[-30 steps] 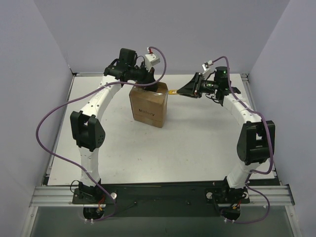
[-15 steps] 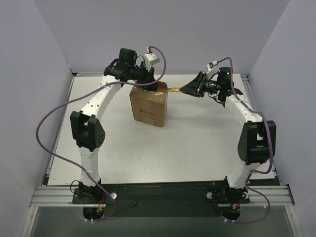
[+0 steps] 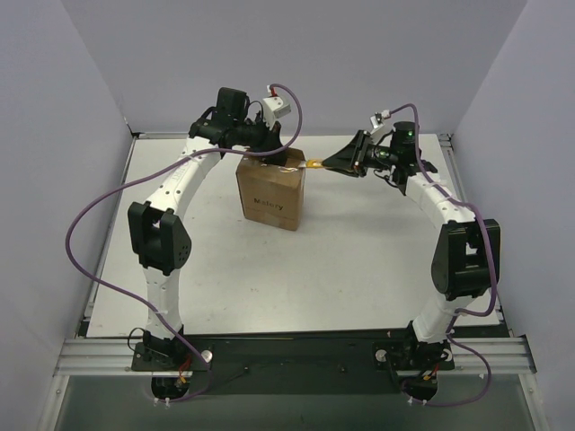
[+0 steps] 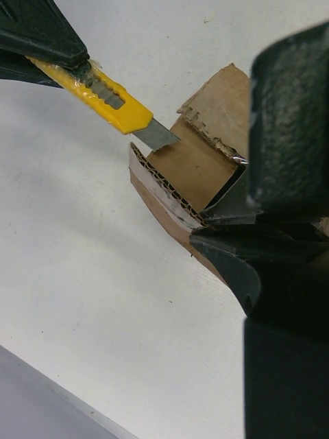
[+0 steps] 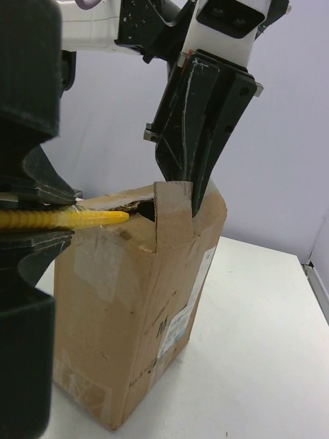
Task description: Unpack the express box
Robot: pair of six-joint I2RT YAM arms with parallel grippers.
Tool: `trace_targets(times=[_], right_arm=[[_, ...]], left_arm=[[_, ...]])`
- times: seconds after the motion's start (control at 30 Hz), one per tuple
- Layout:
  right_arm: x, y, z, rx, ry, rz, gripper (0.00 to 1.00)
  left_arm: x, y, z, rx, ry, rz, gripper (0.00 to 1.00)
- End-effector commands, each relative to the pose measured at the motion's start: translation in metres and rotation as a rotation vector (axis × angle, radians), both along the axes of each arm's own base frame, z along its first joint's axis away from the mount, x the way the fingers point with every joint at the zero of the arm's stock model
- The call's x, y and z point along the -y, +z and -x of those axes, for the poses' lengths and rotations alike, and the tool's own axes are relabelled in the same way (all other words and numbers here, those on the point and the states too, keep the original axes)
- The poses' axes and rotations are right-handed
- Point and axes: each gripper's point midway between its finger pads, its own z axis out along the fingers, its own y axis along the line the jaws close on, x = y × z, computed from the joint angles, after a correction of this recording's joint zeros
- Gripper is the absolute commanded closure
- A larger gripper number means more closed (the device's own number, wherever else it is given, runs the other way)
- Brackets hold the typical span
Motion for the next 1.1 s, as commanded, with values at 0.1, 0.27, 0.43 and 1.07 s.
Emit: trace_targets(times=[0.1, 0.27, 0.43, 1.07], right_arm=[[-0.01, 0.018, 0.015, 0.063, 0.082, -0.022, 1.0], [-0.01, 0.011, 0.019, 0.04, 0.084, -0.006, 1.0], [-0.005, 0.003, 0.018, 0.006, 0.064, -0.012, 1.0], [0.013, -0.003, 0.054, -0.072, 0.125, -0.035, 1.0]], left_arm=[[0.003, -0.013, -0.001, -0.071, 0.019, 0.015, 1.0], [0.003, -0.015, -0.006, -0.071, 0.027, 0.018, 1.0], [0.004, -0.015, -0.008, -0.067, 0.031, 0.02, 1.0], [-0.015, -0.025, -0.034, -0.02, 0.154, -0.053, 1.0]])
